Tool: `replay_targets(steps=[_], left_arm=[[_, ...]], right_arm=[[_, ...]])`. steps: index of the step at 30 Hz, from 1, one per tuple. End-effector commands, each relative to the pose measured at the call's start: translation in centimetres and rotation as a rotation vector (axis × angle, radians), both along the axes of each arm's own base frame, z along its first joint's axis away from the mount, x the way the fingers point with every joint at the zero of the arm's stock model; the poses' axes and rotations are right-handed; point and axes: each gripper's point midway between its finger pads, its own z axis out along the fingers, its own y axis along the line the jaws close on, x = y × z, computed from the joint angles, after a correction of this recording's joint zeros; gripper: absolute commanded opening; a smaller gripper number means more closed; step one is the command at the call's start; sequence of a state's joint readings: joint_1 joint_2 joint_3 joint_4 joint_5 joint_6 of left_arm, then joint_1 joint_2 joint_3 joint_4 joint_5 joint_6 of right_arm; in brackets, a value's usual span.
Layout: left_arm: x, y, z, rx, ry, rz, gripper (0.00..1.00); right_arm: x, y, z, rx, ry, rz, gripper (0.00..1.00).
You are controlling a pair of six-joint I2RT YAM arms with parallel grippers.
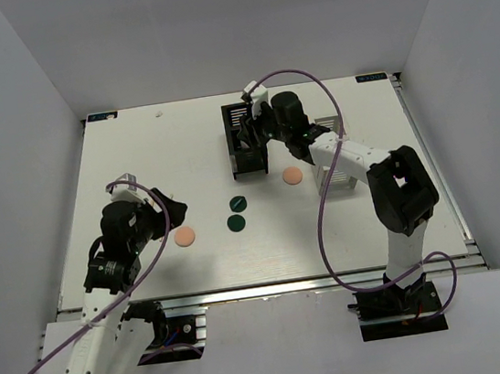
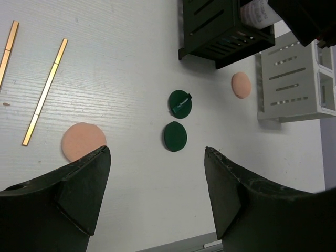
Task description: Organize the makeup
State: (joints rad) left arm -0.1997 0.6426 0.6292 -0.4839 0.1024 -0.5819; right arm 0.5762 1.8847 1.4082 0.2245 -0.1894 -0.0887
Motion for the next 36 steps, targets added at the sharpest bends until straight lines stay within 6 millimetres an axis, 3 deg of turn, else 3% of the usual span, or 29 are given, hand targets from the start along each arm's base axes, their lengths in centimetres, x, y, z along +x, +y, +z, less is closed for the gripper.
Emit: replay_targets(steps=[1, 3, 10, 14, 18, 21, 23, 24, 25, 26, 27, 29, 30, 31, 33, 35, 36], left_arm=[[0.3, 0.8, 0.4, 0.051, 0.002, 0.017, 0.82], [0.6, 1.4, 0.3, 0.094, 0.013, 0.031, 0.82], [2.3, 2.5, -1.2, 0.208, 0.123, 0.055, 0.82], [3.2, 3.0, -2.0, 0.251, 0.187, 0.073, 0.82], [3.9, 4.4, -3.5, 0.322, 0.278, 0.115, 0.78], [5.1, 5.6, -4.6, 0.374, 0.327, 0.131, 0.62], [6.3, 6.3, -5.8, 0.395, 0.365, 0.132, 0.52], [6.7, 7.3, -6.3, 0.409, 0.379, 0.139, 0.50], [7.1, 7.8, -6.8, 0.413, 0.393, 0.137, 0.45], [7.9, 7.9, -7.8, 0.406, 0.418, 0.123, 0.42], [8.2, 9.0, -8.4, 0.407, 0.436, 0.128, 0.40], [9.4, 9.1, -9.5, 0.402, 0.458, 0.102, 0.36], [9.8, 10.6, -9.8, 0.410, 0.469, 0.120, 0.37], [10.1, 10.8, -10.1, 0.420, 0.476, 0.114, 0.39], [11.0, 11.5, -11.2, 0.461, 0.510, 0.090, 0.48], [11.3, 12.0, -12.1, 0.494, 0.536, 0.071, 0.52], [11.4, 12.1, -12.9, 0.504, 0.553, 0.052, 0.53]], right_arm=[[1.0, 0.4, 3.9, 0.045, -0.111, 0.015, 0.47], [1.0, 0.4, 3.8, 0.041, -0.109, 0.018, 0.63], [0.8, 0.4, 3.9, 0.029, -0.108, 0.028, 0.82], [0.5, 0.1, 5.9, 0.054, -0.131, 0.038, 0.83], [-1.5, -1.6, 12.1, 0.108, -0.270, 0.129, 0.82], [-3.5, -3.6, 15.0, 0.124, -0.354, 0.192, 0.81], [-4.6, -5.0, 15.7, 0.134, -0.372, 0.226, 0.78], [-6.2, -5.5, 16.8, 0.147, -0.394, 0.270, 0.66], [-7.0, -6.0, 15.2, 0.137, -0.354, 0.289, 0.56], [-7.6, -6.7, 14.9, 0.128, -0.348, 0.304, 0.42], [-9.0, -7.2, 15.6, 0.130, -0.359, 0.325, 0.15], [-10.9, -8.0, 13.0, 0.112, -0.292, 0.355, 0.04], [-12.5, -8.3, 13.4, 0.116, -0.306, 0.379, 0.07], [-13.5, -8.7, 11.4, 0.104, -0.263, 0.387, 0.12], [-15.6, -9.2, 10.7, 0.098, -0.248, 0.412, 0.28], [-17.0, -9.8, 8.4, 0.087, -0.184, 0.414, 0.31], [-17.7, -10.0, 8.5, 0.092, -0.183, 0.409, 0.32]])
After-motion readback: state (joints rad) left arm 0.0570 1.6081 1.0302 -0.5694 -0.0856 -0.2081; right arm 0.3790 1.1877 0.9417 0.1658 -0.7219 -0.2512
